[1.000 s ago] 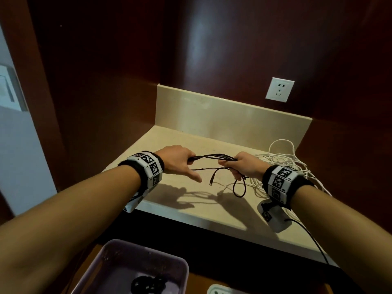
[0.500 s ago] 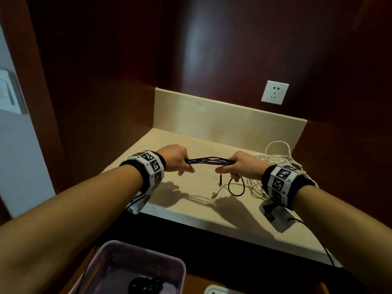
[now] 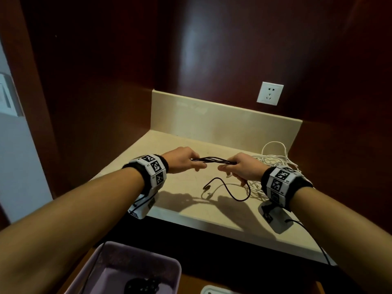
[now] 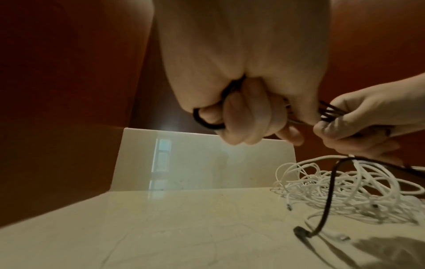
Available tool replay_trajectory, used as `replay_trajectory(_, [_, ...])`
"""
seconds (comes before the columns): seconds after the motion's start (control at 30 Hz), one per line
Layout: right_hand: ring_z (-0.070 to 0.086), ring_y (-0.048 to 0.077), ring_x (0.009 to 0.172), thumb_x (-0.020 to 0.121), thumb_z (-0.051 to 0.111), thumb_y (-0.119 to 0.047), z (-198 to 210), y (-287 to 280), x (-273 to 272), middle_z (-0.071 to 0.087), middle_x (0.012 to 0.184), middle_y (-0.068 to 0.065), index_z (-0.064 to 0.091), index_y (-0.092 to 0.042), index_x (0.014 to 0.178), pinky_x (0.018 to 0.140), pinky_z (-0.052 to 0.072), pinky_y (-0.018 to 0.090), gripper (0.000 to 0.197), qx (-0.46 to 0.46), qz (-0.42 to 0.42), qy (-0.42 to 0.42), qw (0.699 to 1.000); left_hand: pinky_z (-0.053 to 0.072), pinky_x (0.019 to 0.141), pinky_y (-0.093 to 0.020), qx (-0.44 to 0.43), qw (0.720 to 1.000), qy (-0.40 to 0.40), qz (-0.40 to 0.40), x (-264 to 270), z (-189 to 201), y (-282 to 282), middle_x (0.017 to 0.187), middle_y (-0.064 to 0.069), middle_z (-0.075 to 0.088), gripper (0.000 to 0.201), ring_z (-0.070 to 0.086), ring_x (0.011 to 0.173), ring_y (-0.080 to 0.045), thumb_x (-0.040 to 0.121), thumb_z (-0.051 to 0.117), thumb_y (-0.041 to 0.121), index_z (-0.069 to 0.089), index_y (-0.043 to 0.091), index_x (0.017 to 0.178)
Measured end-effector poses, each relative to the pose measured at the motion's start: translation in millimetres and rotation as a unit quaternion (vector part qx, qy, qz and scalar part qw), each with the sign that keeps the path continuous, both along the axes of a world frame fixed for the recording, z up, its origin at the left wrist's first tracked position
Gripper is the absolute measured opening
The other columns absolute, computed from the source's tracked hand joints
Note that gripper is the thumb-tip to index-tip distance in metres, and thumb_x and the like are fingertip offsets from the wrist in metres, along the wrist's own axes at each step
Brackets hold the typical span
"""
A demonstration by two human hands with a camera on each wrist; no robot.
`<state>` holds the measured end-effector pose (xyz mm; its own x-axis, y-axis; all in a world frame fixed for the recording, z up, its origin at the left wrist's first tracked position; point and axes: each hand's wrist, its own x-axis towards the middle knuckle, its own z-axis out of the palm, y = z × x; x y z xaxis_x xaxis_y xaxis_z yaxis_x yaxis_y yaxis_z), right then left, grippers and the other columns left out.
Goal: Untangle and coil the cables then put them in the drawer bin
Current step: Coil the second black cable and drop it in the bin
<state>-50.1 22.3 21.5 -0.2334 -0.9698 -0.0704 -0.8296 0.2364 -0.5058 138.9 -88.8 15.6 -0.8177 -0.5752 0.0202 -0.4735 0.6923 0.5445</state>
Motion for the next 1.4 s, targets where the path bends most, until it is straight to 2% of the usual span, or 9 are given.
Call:
replay_trajectory(0.13, [0.051, 0.013, 0.046, 0.096, 0.050, -0.049, -2, 3, -3, 0.053, 0.056, -0.004, 0.067, -0.007, 0.095, 0.049, 0.040, 0.024, 0.045, 0.028, -0.015, 0.094, 0.995, 0.029, 0.058, -0.031, -0.006, 1.000, -0.026, 0.004, -5, -3, 6, 0.063, 0.000, 0.044, 0.051, 0.037, 0.057, -0.016, 0.096, 0.042, 0.057, 0.058, 0.013, 0.075])
replay_trajectory(0.33, [0.062, 0.018, 0.076, 0.097, 0.054, -0.033, 2, 6, 6, 0.069, 0.082, 0.001, 0.054, -0.018, 0.108, 0.066, 0.043, 0.031, 0.019, -0.001, 0.051, 0.131, 0.990, 0.029, 0.058, -0.033, -0.060, 0.995, -0.074, 0.005, -11, 1, 11, 0.064, -0.002, 0.042, 0.047, 0.037, 0.058, -0.018, 0.102, 0.032, 0.047, 0.047, 0.012, 0.075])
replay_trajectory(0.43, [0.057, 0.018, 0.074, 0.101, 0.044, -0.034, 3, 4, 16, 0.067, 0.087, 0.002, 0.047, -0.020, 0.117, 0.065, 0.042, 0.031, 0.021, 0.011, 0.079, 0.146, 0.986, 0.028, 0.055, -0.033, -0.069, 0.994, -0.085, -0.002, -15, 2, 16, 0.065, -0.003, 0.044, 0.041, 0.037, 0.058, -0.017, 0.103, 0.034, 0.039, 0.049, 0.011, 0.078])
replay_trajectory(0.53, [0.060, 0.030, 0.087, 0.103, 0.033, -0.042, 0, 0, 18, 0.066, 0.096, 0.012, 0.046, -0.014, 0.115, 0.079, 0.047, 0.040, 0.033, 0.054, 0.082, 0.172, 0.980, 0.026, 0.056, -0.034, -0.054, 0.996, -0.066, -0.004, -16, 7, 20, 0.067, -0.003, 0.043, 0.032, 0.034, 0.060, -0.019, 0.100, 0.035, 0.032, 0.045, 0.012, 0.077])
replay_trajectory(0.73, [0.058, 0.027, 0.092, 0.105, 0.030, -0.037, -2, 5, 12, 0.065, 0.100, 0.009, 0.048, -0.015, 0.098, 0.088, 0.043, 0.039, 0.029, 0.041, 0.089, 0.052, 0.994, 0.029, 0.063, -0.035, -0.053, 0.997, -0.062, 0.011, -5, 11, 16, 0.081, -0.010, 0.049, 0.030, 0.038, 0.070, -0.021, 0.101, 0.029, 0.026, 0.047, 0.008, 0.087])
replay_trajectory(0.93, [0.054, 0.020, 0.085, 0.100, 0.045, -0.044, 5, 0, 18, 0.062, 0.096, 0.002, 0.055, -0.013, 0.107, 0.070, 0.039, 0.032, 0.034, -0.006, 0.094, 0.157, 0.983, 0.032, 0.063, -0.033, -0.071, 0.995, -0.066, 0.008, -6, 10, 15, 0.081, -0.006, 0.051, 0.033, 0.043, 0.071, -0.020, 0.102, 0.029, 0.025, 0.054, 0.004, 0.096])
replay_trajectory(1.13, [0.044, 0.018, 0.094, 0.096, 0.046, -0.052, 11, -1, 27, 0.046, 0.096, 0.000, 0.064, -0.018, 0.112, 0.073, 0.037, 0.032, 0.042, -0.065, 0.092, 0.417, 0.902, 0.033, 0.065, -0.033, -0.112, 0.988, -0.106, -0.007, -9, 12, 15, 0.076, -0.002, 0.049, 0.031, 0.044, 0.068, -0.017, 0.102, 0.029, 0.028, 0.051, 0.009, 0.090])
replay_trajectory(1.27, [0.051, 0.025, 0.076, 0.097, 0.049, -0.042, 14, -5, 33, 0.056, 0.079, 0.002, 0.070, -0.015, 0.102, 0.064, 0.035, 0.031, 0.035, -0.029, 0.052, 0.381, 0.922, 0.033, 0.061, -0.033, -0.123, 0.988, -0.097, -0.013, -9, 11, 18, 0.076, -0.004, 0.051, 0.032, 0.045, 0.068, -0.019, 0.101, 0.030, 0.030, 0.052, 0.009, 0.089])
replay_trajectory(1.4, [0.057, 0.024, 0.071, 0.093, 0.058, -0.031, 12, -8, 30, 0.063, 0.074, 0.007, 0.071, -0.010, 0.084, 0.057, 0.040, 0.029, 0.026, -0.046, 0.016, 0.214, 0.976, 0.031, 0.057, -0.033, -0.135, 0.989, -0.062, -0.006, -8, 9, 16, 0.072, -0.003, 0.051, 0.033, 0.044, 0.064, -0.020, 0.098, 0.039, 0.041, 0.050, 0.014, 0.082])
